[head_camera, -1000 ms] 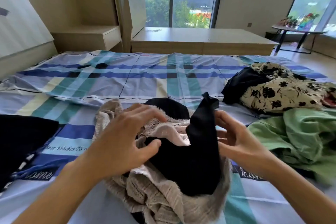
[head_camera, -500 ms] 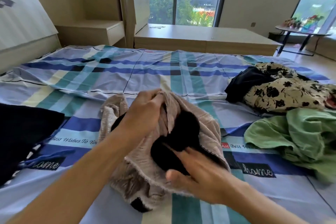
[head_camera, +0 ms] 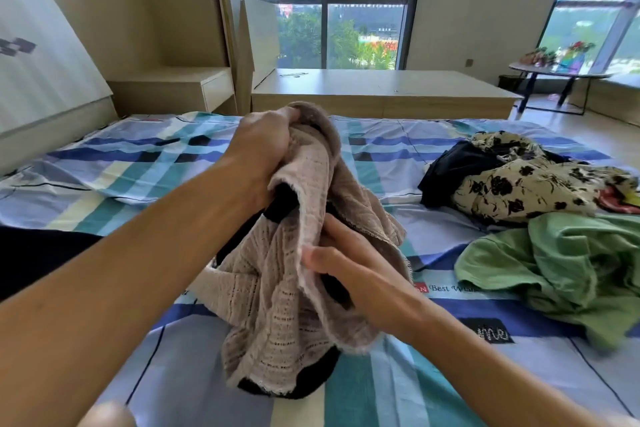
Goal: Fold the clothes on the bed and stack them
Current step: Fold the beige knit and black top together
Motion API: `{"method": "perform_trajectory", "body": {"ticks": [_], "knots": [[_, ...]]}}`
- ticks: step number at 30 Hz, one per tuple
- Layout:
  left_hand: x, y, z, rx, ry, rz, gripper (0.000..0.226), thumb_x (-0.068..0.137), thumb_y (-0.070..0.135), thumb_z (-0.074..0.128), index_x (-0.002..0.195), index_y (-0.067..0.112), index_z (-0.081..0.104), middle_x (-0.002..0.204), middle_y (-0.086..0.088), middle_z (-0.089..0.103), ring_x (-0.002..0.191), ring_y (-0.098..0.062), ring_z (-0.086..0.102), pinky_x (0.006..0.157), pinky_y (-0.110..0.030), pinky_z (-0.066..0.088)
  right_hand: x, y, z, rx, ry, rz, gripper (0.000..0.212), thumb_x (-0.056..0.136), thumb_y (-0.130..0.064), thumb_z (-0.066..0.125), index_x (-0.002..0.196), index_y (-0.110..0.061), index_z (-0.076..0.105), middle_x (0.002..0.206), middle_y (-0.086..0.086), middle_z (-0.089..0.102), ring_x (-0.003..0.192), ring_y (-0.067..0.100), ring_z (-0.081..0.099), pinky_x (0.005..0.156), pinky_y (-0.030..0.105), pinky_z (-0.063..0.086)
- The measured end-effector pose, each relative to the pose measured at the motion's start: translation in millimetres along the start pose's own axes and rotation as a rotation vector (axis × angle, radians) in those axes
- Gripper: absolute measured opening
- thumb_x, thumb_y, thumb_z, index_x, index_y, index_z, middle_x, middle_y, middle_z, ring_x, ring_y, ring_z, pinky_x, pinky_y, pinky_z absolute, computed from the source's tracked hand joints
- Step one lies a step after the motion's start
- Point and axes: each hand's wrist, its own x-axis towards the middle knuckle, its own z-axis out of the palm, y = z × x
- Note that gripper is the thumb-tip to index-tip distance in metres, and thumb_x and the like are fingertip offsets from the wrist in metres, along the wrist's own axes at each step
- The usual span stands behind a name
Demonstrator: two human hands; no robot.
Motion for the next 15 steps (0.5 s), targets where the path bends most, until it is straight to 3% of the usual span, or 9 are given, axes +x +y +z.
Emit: {"method": "perform_trajectory", "body": {"ticks": [2, 4, 7, 9, 11, 13, 15], "knots": [[-0.8, 3.3, 2.5, -0.053, 0.006, 0.002, 0.021, 0.097, 0.02, 0.06, 0.078, 0.013, 0.066, 0.06, 0.001, 0.066, 0.058, -0.015, 0.065, 0.055, -0.024, 0.052, -7.9, -2.7, 2.2, 0.088, -0.064, 0.102, 0.053, 0.081, -0.047, 0.07, 0.129, -0.031, 0.055, 0.11, -0.015, 0.072, 0.103, 0.002, 0.068, 0.094, 0.028, 0.053], [3.6, 8.2, 2.1, -0.035, 0.004, 0.029, 0.018, 0.098, 0.018, 0.058, 0.083, 0.013, 0.066, 0.065, 0.0, 0.067, 0.058, -0.014, 0.064, 0.049, -0.022, 0.051, -10.9, -5.2, 0.9, -0.003, -0.09, 0.145, 0.022, 0.087, -0.024, 0.075, 0.106, -0.025, 0.064, 0.085, -0.016, 0.074, 0.081, -0.004, 0.069, 0.075, 0.018, 0.055], [18.6, 24.1, -13.0, 0.164, 0.13, 0.15, 0.021, 0.095, 0.025, 0.06, 0.075, 0.02, 0.063, 0.072, 0.006, 0.063, 0.065, -0.009, 0.059, 0.047, -0.016, 0.045, -9.8, -17.7, -35.4, -0.206, -0.062, 0.167, 0.019, 0.089, 0.002, 0.069, 0.084, -0.017, 0.07, 0.078, -0.008, 0.073, 0.074, 0.005, 0.068, 0.074, 0.027, 0.059], [23.4, 31.0, -29.0, 0.337, 0.153, 0.284, 0.024, 0.089, 0.028, 0.062, 0.066, 0.02, 0.062, 0.067, 0.007, 0.058, 0.062, -0.006, 0.054, 0.054, -0.019, 0.042, -7.7, -35.8, -79.3, -0.332, 0.012, 0.228, 0.031, 0.092, 0.009, 0.06, 0.073, -0.015, 0.066, 0.064, -0.009, 0.068, 0.059, 0.009, 0.063, 0.056, 0.03, 0.051], [17.7, 28.5, -38.3, 0.454, 0.031, 0.386, 0.022, 0.082, 0.03, 0.062, 0.062, 0.021, 0.064, 0.063, 0.004, 0.053, 0.06, -0.008, 0.048, 0.06, -0.026, 0.038, -6.9, -60.5, -126.5, -0.422, 0.151, 0.238, 0.047, 0.09, 0.019, 0.045, 0.06, -0.013, 0.059, 0.052, -0.006, 0.057, 0.048, 0.01, 0.051, 0.047, 0.026, 0.037], [2.5, 14.7, -35.8, 0.518, -0.16, 0.401, 0.021, 0.079, 0.03, 0.061, 0.061, 0.02, 0.066, 0.061, 0.003, 0.052, 0.06, -0.01, 0.045, 0.059, -0.028, 0.035, -9.3, -72.0, -164.5, -0.49, 0.234, 0.177, 0.061, 0.085, 0.025, 0.034, 0.046, -0.014, 0.059, 0.042, -0.008, 0.048, 0.039, -0.001, 0.044, 0.04, 0.015, 0.032], [-13.3, -8.2, -25.0, 0.534, -0.422, 0.357, 0.026, 0.084, 0.028, 0.062, 0.072, 0.006, 0.066, 0.068, -0.005, 0.052, 0.064, -0.013, 0.047, 0.061, -0.029, 0.038, -11.2, -67.7, -188.0, -0.497, 0.256, 0.118, 0.045, 0.082, 0.017, 0.043, 0.053, -0.009, 0.067, 0.053, -0.001, 0.053, 0.045, 0.0, 0.047, 0.042, 0.013, 0.036]]}}
